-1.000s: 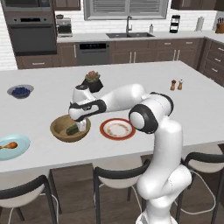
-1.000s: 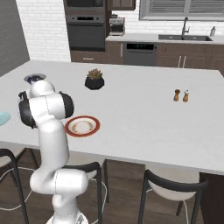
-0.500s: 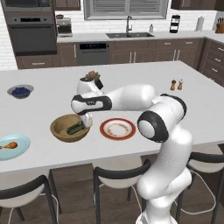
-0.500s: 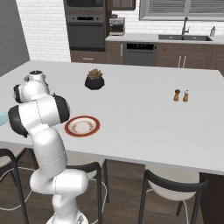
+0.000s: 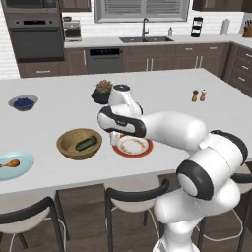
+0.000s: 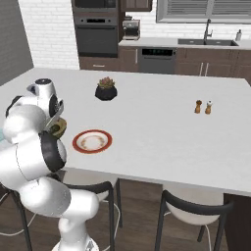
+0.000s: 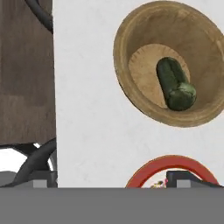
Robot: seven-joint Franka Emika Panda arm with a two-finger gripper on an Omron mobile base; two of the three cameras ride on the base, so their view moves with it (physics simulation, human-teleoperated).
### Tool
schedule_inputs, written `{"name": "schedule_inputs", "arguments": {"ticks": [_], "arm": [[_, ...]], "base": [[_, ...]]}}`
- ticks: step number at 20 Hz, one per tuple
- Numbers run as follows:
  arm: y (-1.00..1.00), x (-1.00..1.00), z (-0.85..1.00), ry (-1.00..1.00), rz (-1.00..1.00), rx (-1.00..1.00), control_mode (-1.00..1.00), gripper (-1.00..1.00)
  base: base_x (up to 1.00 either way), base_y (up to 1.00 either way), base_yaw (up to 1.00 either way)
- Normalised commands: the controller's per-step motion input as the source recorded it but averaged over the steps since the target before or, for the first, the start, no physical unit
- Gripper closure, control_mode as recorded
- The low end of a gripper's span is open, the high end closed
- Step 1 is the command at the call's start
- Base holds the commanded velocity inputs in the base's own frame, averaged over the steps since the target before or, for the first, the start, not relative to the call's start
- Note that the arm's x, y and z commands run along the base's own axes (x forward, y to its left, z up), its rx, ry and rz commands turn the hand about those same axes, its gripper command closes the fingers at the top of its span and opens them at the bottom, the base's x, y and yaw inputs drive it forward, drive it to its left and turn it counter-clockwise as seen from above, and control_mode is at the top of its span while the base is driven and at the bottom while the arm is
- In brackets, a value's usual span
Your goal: Pick the chicken drumstick and cucumber from their plates and place them in the bowl. Then put the bowl in the fridge.
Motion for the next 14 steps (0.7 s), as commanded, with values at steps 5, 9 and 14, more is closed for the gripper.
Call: {"name": "schedule_inputs", "arguments": {"ticks": [5, 9, 14], "arm": [[-0.02, -0.5, 0.0, 0.0, -0.74, 0.21, -1.0, -1.0], [-0.36, -0.58, 0.21, 0.0, -0.47, 0.35, -1.0, -1.0], [-0.25, -0.57, 0.17, 0.01, -0.62, 0.31, -1.0, -1.0]], "base": [[0.0, 0.0, 0.0], [0.0, 0.0, 0.0], [0.0, 0.0, 0.0]]}}
